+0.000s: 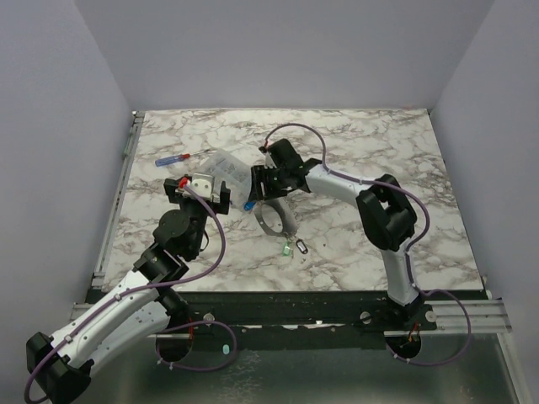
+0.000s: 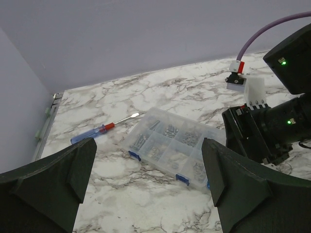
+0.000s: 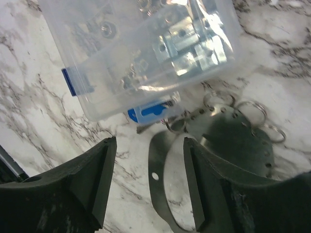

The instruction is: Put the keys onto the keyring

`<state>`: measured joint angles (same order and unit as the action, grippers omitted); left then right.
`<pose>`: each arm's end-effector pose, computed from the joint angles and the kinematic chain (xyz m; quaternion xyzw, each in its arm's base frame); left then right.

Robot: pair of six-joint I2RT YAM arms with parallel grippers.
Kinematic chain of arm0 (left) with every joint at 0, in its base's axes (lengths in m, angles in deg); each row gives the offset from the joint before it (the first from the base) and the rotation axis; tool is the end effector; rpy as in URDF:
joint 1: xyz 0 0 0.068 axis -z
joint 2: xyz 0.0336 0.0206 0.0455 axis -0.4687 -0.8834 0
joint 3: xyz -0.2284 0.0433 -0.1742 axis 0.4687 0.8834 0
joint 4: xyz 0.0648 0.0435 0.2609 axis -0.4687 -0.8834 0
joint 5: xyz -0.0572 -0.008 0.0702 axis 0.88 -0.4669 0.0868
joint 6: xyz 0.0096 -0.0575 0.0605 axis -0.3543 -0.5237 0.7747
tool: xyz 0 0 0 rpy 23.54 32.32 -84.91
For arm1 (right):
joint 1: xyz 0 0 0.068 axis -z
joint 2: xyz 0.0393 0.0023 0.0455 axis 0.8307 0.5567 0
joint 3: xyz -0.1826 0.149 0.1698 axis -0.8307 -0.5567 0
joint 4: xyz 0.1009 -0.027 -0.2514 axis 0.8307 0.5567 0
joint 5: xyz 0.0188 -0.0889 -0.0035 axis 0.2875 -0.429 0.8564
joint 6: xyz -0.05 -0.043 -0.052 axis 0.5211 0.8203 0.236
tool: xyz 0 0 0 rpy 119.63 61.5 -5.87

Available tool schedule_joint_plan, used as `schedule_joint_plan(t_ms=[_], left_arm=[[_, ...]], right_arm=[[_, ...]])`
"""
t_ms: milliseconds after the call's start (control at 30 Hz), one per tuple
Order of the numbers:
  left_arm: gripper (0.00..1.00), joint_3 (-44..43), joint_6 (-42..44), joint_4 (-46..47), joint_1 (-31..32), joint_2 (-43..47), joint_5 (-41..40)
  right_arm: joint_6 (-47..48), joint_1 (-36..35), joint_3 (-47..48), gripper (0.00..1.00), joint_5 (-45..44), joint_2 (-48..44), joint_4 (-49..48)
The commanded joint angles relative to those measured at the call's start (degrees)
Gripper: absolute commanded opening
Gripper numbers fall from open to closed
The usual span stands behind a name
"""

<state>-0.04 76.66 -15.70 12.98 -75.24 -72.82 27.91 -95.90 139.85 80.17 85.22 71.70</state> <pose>0.1715 -0.0944 0.3244 0.0940 0.6794 0.0111 0.7276 0.3837 0.3475 0.1634 -0.1673 0.9097 0.3091 0.2212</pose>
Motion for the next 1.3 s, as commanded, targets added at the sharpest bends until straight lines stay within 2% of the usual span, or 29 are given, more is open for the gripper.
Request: schedule_joint_plan(t_ms=[0,233,433,633,767,867,1033,1267], left_arm=[[0.97,-0.2,0.3,-0.4,-0.2,0.5,1.2],[0.97,-0.2,0.3,-0.4,-0.2,0.1,1.7],[0.97,-0.1,0.2,-0.4,-0.2,-0.6,1.8],[0.98,-0.1,0.3,-0.4,-0.3,-1.4,1.7],[0.97,0.0,0.4,-0.4,-0.2,-1.8,1.7],[0.97,0.0,0.6,-0.4,-0.3,-1.9,1.6],[0.97,0.0,0.6,-0.4,-0.3,-2.2,1.7],[0.97,0.0,0.6,-0.5,-0.3,-2.2,2.0]], right_arm=[[2.6,0.1,-4.9,0.67,-7.6,-7.0,3.6],[4.5,0.0,-14.7,0.68,-12.9,-12.6,0.3],[5.6,-0.2,-15.3,0.66,-0.5,-11.2,-3.1],[4.0,-0.3,-15.0,0.65,4.3,-8.5,-6.6],[2.8,-0.3,-14.4,0.65,4.4,-5.2,-8.3],[2.5,-0.2,-14.0,0.65,2.2,-3.7,-9.0],[2.9,0.4,-14.7,0.65,-8.1,-4.0,-7.3],[2.1,2.8,-22.2,0.66,-17.0,-8.3,-7.0]])
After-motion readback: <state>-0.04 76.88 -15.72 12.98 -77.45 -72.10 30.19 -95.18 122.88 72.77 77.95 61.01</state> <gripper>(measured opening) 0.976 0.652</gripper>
